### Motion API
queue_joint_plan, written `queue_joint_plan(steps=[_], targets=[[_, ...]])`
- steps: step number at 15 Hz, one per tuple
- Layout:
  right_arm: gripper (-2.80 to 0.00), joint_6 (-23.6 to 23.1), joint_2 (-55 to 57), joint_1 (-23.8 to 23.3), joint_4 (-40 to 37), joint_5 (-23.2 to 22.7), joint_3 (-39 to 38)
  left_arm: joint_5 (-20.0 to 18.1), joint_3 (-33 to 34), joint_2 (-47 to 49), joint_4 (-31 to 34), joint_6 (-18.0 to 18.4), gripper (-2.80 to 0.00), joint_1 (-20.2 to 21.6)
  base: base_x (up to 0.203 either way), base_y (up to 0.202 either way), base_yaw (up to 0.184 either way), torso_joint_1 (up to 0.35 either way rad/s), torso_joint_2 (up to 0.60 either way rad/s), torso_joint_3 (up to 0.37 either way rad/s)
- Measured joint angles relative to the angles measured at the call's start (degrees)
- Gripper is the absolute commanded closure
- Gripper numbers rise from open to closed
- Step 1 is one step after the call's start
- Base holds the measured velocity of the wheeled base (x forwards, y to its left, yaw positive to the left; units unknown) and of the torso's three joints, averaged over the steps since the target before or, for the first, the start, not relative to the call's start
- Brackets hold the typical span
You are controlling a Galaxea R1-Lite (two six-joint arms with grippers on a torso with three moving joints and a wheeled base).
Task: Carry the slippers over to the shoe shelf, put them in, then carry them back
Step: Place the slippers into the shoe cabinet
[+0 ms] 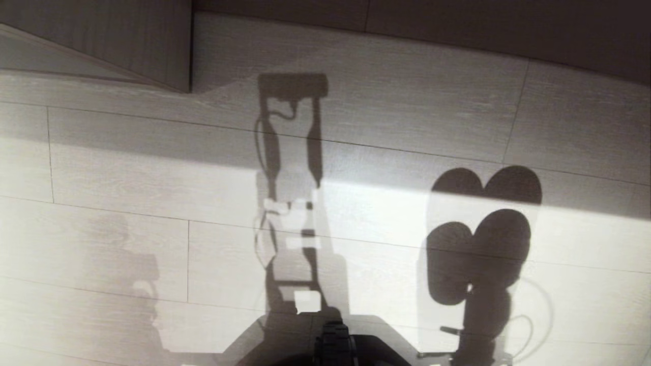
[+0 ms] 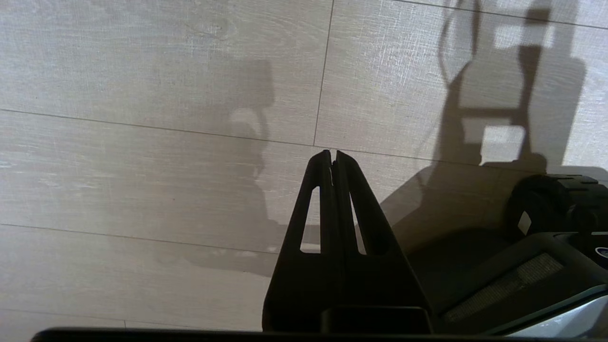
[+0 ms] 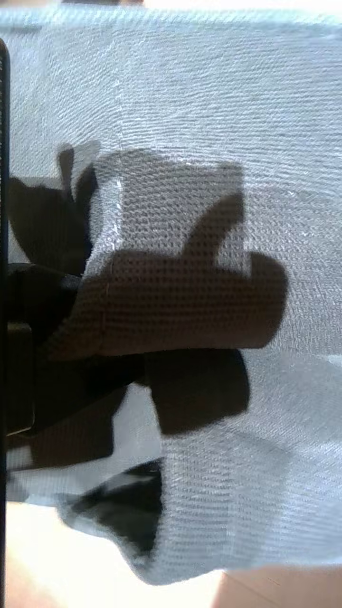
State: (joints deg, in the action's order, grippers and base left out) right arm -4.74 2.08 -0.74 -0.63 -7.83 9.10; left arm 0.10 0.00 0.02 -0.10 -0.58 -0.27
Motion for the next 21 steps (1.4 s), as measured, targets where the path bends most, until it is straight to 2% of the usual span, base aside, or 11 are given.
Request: queue_joint_plan(steps=[3,7,8,11,21], targets=[[0.00,0.14,-1.61,0.11,5.44,1.37,-6.48,-0.02,0.00,0.00,0.02,-0.01,0.00,0.00,0.000,0.000,0.000,0.000,0.00,0.000],[0.00,-0.41,-2.18,0.09,2.60,6.64,-8.54,-0.02,0.00,0.00,0.02,0.02,0.00,0.00,0.000,0.000,0.000,0.000,0.00,0.000],[0.00,-0.60,-2.21,0.09,0.33,6.93,-8.82,-0.02,0.00,0.00,0.02,0.06,0.00,0.00,0.000,0.000,0.000,0.000,0.00,0.000],[0.00,-0.45,-2.26,0.12,0.74,7.24,-9.05,-0.02,0.00,0.00,0.02,-0.01,0.00,0.00,0.000,0.000,0.000,0.003,0.00,0.034],[0.00,3.21,-2.29,0.12,0.77,7.43,-9.10,-0.05,0.00,-0.05,0.10,-0.18,0.00,0.00,0.000,0.000,0.000,0.001,0.00,0.195]])
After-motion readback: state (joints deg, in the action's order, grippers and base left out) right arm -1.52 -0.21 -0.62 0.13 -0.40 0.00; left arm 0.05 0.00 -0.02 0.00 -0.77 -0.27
